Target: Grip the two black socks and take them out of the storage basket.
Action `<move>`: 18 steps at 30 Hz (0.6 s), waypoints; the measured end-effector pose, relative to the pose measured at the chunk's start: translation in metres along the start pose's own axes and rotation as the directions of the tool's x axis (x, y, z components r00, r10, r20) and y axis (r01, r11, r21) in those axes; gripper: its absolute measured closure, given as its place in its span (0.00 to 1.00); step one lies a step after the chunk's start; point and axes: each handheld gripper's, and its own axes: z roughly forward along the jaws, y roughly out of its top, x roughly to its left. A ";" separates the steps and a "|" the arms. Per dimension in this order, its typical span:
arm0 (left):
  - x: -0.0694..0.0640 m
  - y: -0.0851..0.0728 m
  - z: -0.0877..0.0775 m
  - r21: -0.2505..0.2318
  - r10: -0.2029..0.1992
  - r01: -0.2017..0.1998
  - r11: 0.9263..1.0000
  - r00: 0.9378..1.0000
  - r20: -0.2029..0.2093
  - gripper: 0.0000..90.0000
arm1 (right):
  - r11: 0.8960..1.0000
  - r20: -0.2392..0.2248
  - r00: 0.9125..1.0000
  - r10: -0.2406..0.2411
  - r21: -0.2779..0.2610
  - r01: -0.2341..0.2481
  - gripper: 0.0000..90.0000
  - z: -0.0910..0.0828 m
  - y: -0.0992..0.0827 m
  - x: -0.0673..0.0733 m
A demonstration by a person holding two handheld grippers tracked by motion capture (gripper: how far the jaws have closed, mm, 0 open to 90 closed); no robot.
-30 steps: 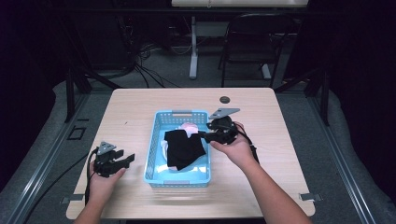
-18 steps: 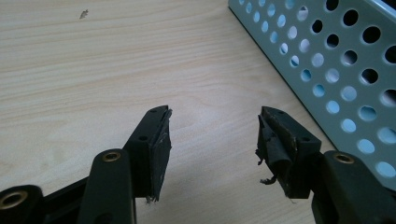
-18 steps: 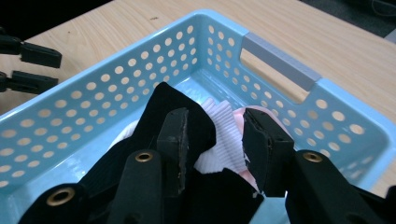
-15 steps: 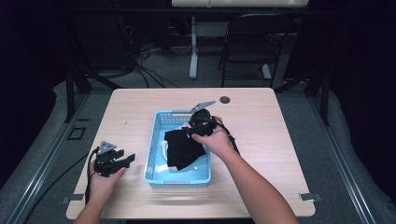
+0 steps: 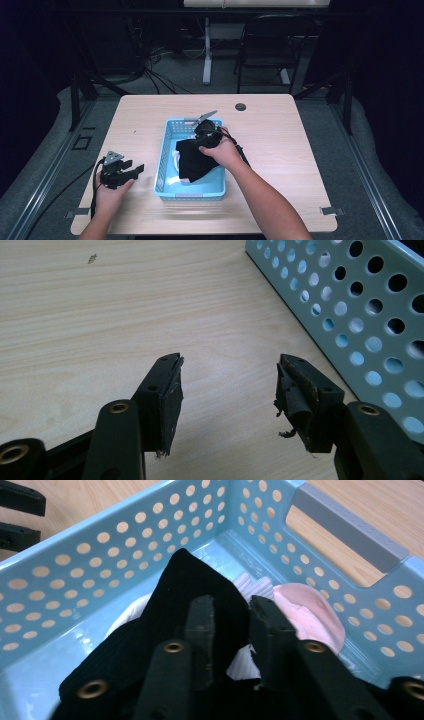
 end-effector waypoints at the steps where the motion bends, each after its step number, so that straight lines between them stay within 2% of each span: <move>1: 0.000 0.000 0.000 0.000 0.000 0.000 1.000 1.000 0.000 0.49 | 1.000 0.000 1.000 0.000 0.000 0.000 0.81 0.000 0.000 0.000; 2: 0.000 0.000 0.000 0.001 0.000 0.000 1.000 1.000 0.000 0.49 | 1.000 -0.008 1.000 -0.008 0.003 0.008 0.90 0.000 -0.001 0.002; 3: 0.000 0.000 0.000 0.002 0.001 -0.001 1.000 1.000 0.000 0.49 | 1.000 -0.008 1.000 -0.008 0.003 0.008 0.90 0.000 -0.001 0.002; 4: 0.000 0.000 0.000 0.002 0.003 -0.003 1.000 1.000 -0.001 0.49 | 1.000 -0.010 1.000 -0.029 0.001 0.029 0.96 -0.001 -0.001 0.004; 9: 0.000 0.000 0.000 0.004 0.001 -0.001 1.000 1.000 -0.004 0.49 | 0.999 -0.022 0.999 -0.048 -0.007 0.048 0.97 -0.006 0.000 0.007; 12: 0.000 0.000 0.000 0.004 0.002 -0.002 1.000 1.000 -0.004 0.49 | 0.997 -0.024 0.998 -0.050 -0.053 0.049 0.97 -0.013 0.001 0.012; 14: 0.000 0.000 0.000 0.005 0.002 -0.002 1.000 1.000 -0.005 0.49 | 0.997 -0.026 0.998 -0.055 -0.063 0.053 0.97 -0.016 0.002 0.013; 15: 0.000 0.000 0.000 0.006 0.003 -0.003 1.000 1.000 -0.006 0.49 | 0.994 -0.023 0.998 -0.058 -0.098 0.055 0.97 -0.024 0.003 0.017; 17: 0.000 0.000 0.001 0.006 0.003 -0.003 1.000 1.000 -0.007 0.49 | 0.992 -0.019 0.998 -0.063 -0.109 0.061 0.97 -0.027 0.004 0.018; 18: 0.000 -0.001 0.001 0.006 0.002 -0.002 1.000 1.000 -0.005 0.49 | 0.987 -0.009 0.997 -0.077 -0.140 0.075 0.97 -0.039 0.007 0.021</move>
